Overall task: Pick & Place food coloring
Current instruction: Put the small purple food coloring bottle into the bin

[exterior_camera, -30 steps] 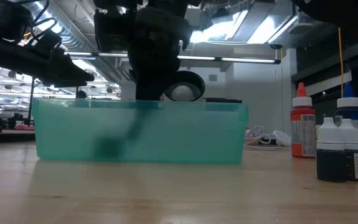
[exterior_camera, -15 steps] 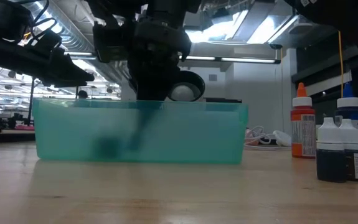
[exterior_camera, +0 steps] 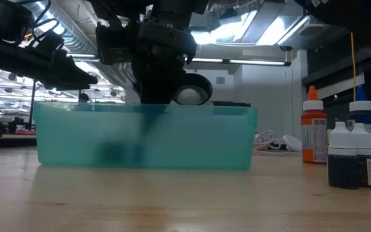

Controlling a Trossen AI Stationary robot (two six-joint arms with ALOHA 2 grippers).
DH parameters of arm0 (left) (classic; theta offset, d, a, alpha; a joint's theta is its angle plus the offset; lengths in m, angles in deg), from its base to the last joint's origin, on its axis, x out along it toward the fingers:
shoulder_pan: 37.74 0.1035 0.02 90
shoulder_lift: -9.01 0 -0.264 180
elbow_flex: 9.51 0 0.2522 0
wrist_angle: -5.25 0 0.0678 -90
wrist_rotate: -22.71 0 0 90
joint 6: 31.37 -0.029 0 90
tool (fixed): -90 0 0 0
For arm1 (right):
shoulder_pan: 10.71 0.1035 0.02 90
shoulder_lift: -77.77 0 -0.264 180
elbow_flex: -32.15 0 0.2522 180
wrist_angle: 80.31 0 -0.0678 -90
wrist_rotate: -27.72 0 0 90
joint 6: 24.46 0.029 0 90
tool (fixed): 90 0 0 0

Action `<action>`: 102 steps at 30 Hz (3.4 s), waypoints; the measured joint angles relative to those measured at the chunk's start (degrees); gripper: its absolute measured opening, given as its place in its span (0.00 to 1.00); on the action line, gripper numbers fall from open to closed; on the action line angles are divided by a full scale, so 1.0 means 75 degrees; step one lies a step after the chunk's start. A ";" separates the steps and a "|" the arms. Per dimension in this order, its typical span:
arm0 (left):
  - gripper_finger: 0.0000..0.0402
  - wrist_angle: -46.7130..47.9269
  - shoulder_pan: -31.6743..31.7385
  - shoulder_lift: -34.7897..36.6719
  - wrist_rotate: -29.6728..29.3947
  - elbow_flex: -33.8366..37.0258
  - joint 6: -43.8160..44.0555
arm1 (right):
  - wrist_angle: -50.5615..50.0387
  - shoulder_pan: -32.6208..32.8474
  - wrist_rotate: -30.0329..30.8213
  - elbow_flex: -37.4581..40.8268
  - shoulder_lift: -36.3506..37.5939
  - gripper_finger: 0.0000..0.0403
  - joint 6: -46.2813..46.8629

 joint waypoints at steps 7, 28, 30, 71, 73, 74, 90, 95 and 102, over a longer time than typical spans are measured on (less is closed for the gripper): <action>0.90 0.0000 -0.0002 0.0003 -0.0003 0.0000 0.0000 | -0.0142 -0.0010 0.0061 -0.0067 0.0001 0.38 0.0037; 0.90 -0.0002 -0.0001 0.0003 0.0000 0.0000 0.0000 | -0.1262 0.0029 0.1066 -0.0549 0.0658 0.63 0.1679; 0.90 0.0000 -0.0002 0.0003 -0.0003 0.0000 0.0000 | -0.1293 0.0085 0.1050 -0.0476 0.0792 0.63 0.2043; 0.90 0.0000 -0.0002 0.0000 0.0000 -0.0001 0.0000 | -0.0921 0.4075 0.0375 0.4056 0.3416 0.57 0.9346; 0.90 0.0000 -0.0001 0.0000 0.0000 0.0001 0.0000 | -0.0835 0.4178 0.0353 0.4310 0.3410 0.57 0.9608; 0.90 0.0000 -0.0001 0.0000 0.0000 0.0002 0.0000 | -0.0777 0.4231 0.0263 0.4431 0.3408 0.57 0.9693; 0.90 0.0000 0.0000 0.0000 0.0000 0.0002 0.0000 | 0.0790 0.4576 0.0245 0.5741 0.3405 0.57 1.0270; 0.90 0.0000 -0.0002 0.0000 0.0000 0.0001 0.0000 | 0.0832 0.4573 0.0203 0.5884 0.3405 0.57 1.0259; 0.90 0.0000 -0.0002 0.0000 0.0000 0.0002 0.0000 | 0.0866 0.4573 0.0204 0.5881 0.3405 0.56 1.0235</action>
